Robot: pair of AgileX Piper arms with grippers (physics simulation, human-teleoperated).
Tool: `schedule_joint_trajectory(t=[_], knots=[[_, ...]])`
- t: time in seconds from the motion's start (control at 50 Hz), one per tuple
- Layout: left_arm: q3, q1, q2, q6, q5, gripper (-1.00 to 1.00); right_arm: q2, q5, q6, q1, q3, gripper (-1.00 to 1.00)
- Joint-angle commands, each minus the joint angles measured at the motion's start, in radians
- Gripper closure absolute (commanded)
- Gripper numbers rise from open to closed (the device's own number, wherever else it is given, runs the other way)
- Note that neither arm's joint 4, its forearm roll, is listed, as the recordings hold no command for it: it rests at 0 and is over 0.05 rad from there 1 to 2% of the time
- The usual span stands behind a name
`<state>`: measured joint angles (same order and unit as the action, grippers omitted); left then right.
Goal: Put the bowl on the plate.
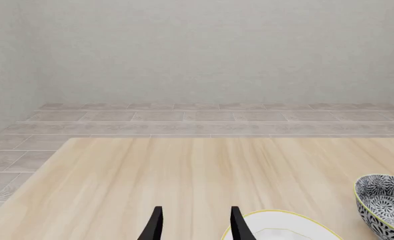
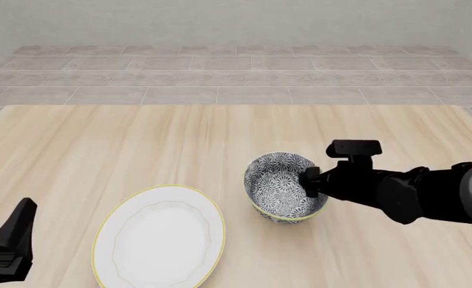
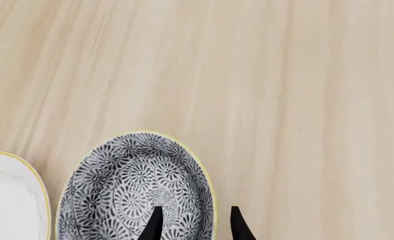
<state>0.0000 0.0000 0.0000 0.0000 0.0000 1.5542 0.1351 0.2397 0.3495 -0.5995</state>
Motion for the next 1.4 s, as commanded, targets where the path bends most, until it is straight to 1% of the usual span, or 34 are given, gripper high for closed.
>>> schedule_joint_trajectory(t=[0.02,0.56,0.74,0.76,0.82,0.92,1.1,1.36,1.4], knots=[[0.0,0.0,0.0,0.0,0.0,-1.0,0.007,0.013,0.007,-0.001,0.008,-1.0],[0.0,0.0,0.0,0.0,0.0,-1.0,0.047,0.06,0.019,0.002,0.027,-1.0],[0.0,0.0,0.0,0.0,0.0,-1.0,0.044,0.061,0.027,0.004,0.032,-1.0],[0.0,0.0,0.0,0.0,0.0,-1.0,0.046,0.061,0.03,0.0,0.032,1.0],[0.0,0.0,0.0,0.0,0.0,-1.0,0.038,0.058,0.021,-0.002,0.031,1.0],[0.0,0.0,0.0,0.0,0.0,-1.0,0.043,0.064,0.025,-0.001,0.034,1.0],[0.0,0.0,0.0,0.0,0.0,-1.0,0.043,0.064,0.016,-0.031,0.039,1.0],[0.0,0.0,0.0,0.0,0.0,-1.0,-0.037,0.006,0.005,-0.069,0.024,1.0],[0.0,0.0,0.0,0.0,0.0,-1.0,-0.053,-0.007,0.011,-0.064,0.018,1.0]])
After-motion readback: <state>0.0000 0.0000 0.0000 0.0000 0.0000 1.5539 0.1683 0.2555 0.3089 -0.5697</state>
